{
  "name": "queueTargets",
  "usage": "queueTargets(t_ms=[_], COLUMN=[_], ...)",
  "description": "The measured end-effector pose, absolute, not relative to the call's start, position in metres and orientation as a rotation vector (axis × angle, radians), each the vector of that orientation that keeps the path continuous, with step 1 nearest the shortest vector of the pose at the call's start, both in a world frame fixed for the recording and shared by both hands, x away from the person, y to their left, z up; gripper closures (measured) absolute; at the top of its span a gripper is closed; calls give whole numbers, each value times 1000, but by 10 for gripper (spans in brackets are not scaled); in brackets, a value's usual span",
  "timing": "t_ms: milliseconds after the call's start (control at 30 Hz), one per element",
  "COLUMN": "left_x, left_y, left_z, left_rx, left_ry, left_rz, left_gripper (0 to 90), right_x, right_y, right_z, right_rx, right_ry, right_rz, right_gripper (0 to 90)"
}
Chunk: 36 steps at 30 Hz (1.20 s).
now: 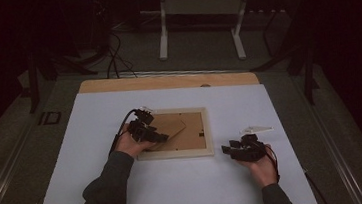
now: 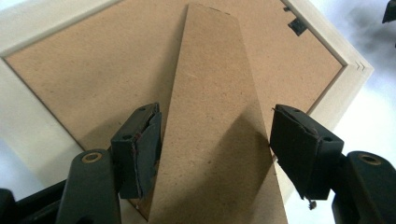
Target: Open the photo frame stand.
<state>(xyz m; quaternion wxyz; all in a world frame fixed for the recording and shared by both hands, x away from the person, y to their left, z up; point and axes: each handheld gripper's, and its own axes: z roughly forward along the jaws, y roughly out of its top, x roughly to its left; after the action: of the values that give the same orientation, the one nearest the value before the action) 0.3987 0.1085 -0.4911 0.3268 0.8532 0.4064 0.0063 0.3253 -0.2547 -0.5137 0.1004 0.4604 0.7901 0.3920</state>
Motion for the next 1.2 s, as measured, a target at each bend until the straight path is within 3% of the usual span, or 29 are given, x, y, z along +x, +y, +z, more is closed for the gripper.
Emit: queueTargets(t_ms=[1200], left_x=[401], left_y=[104], left_z=[-502], left_rx=[2307], left_ry=[1057], left_rz=[-40], left_gripper=[341], right_x=[326], right_y=[-252], right_z=[-517], right_rx=[1364], right_ry=[2354], right_rz=[1147], right_gripper=[523])
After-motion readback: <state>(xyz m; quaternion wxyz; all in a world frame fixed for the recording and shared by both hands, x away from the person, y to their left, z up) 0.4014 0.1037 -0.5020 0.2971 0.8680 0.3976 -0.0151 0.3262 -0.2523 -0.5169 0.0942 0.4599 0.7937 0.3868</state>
